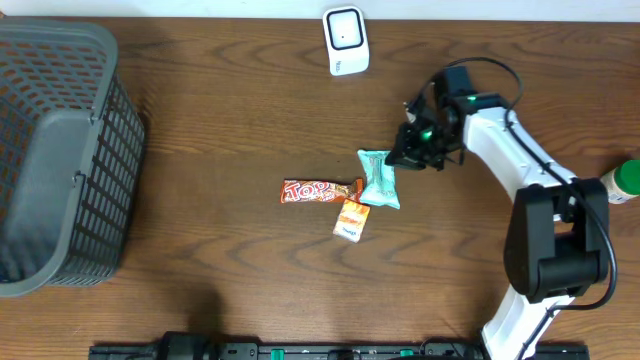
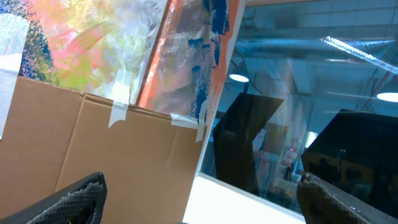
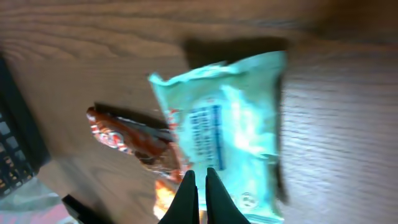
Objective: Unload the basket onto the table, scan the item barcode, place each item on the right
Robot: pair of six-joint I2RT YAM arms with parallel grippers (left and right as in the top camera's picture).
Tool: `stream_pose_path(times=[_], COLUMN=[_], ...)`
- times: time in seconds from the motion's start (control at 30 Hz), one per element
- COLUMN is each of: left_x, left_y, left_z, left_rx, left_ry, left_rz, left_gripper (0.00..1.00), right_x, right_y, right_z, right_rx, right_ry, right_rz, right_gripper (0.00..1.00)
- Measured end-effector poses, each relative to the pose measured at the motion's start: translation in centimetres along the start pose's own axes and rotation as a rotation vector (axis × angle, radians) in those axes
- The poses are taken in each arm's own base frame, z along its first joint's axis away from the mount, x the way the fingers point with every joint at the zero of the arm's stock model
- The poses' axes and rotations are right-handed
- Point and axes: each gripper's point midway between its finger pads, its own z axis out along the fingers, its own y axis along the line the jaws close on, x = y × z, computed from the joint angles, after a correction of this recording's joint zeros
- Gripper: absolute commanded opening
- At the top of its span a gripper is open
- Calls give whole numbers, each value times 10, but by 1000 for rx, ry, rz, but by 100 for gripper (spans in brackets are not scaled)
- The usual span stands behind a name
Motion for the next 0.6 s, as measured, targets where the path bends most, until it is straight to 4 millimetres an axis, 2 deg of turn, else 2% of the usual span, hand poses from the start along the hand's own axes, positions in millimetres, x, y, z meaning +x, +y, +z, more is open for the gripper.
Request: stream_pose_path(times=[0.03, 0.07, 0.1, 0.13, 0.4, 0.53, 0.6], left_x=[0, 0, 0, 0, 0, 0, 0], left_y=[0, 0, 0, 0, 0, 0, 0], left_z=[0, 0, 0, 0, 0, 0, 0], left_rx=[0, 0, 0, 0, 0, 0, 0], left_ry=[0, 0, 0, 0, 0, 0, 0], left_rz=[0, 0, 0, 0, 0, 0, 0], left_gripper=[98, 98, 98, 97, 98, 98, 98], right_x=[0, 1, 3, 5, 16, 27, 36], right_y=[-3, -8, -12, -16, -13, -14, -11], right_z=[-1, -1, -1, 0, 4, 9, 3], right_rx=[2, 6, 13, 19, 28, 119, 186], right_ry=[0, 2, 8, 14, 53, 75, 76], right_rz=[2, 6, 11, 12, -33, -86, -140], right_gripper=[20, 43, 57, 66, 74, 78, 79])
